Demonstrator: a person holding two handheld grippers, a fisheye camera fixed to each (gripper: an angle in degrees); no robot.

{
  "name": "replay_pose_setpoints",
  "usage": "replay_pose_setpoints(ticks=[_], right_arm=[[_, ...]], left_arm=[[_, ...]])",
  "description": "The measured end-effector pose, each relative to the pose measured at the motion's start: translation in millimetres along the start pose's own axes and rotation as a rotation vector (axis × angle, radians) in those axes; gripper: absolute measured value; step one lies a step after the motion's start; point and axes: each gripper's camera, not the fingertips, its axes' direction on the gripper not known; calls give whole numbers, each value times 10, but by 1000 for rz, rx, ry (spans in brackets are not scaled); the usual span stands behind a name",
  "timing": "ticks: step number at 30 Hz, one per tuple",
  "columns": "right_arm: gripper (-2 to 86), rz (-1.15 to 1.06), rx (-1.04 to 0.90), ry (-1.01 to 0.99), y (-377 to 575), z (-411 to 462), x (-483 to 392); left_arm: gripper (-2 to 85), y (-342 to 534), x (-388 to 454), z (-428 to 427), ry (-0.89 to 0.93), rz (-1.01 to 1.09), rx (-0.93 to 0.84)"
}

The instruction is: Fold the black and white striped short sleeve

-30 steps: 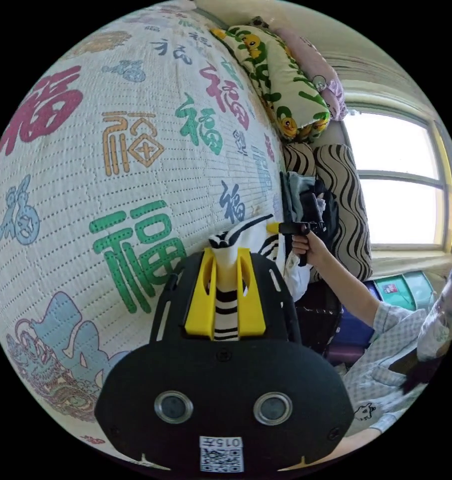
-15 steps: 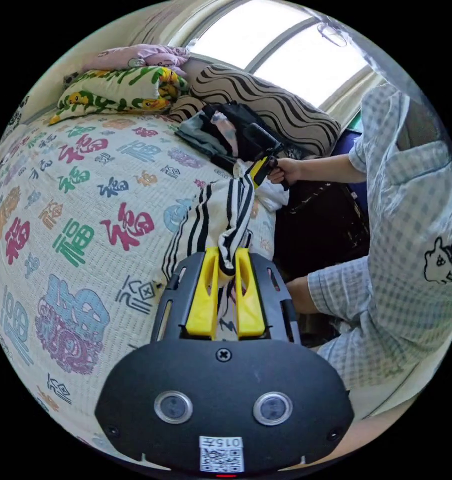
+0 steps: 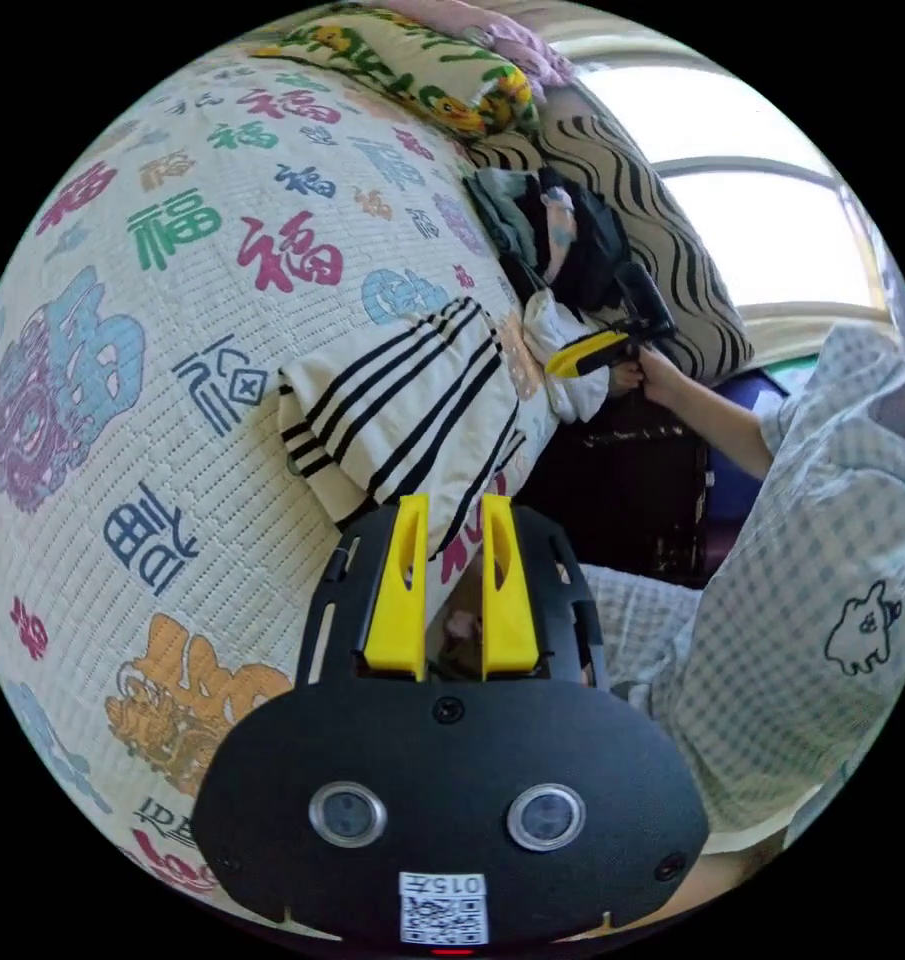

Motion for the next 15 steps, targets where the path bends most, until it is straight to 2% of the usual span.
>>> replay_pose_setpoints(ticks=[3,5,6,9,11,15], right_arm=[[66,-88,12,-16,-186,135,-135],[72,-91,-100,-3,-353,553,-119],[74,-73,-121,-3,-379,661,-98],[81,-7,-75,-32,-385,850,-28],[89,54,14,-42,-296,776,104],[102,208,152,-88,-167,587,467]], left_arm=[[123,77,-138,90,-20,-207,69],[128,102,-261,342,-33,-314,17],[122,129,-353,528,-8,-376,-6],[89,244,-513,785,193,-495,106],[75,263,-496,780,163,-467,134],[66,226,-191,570,-42,-201,220]])
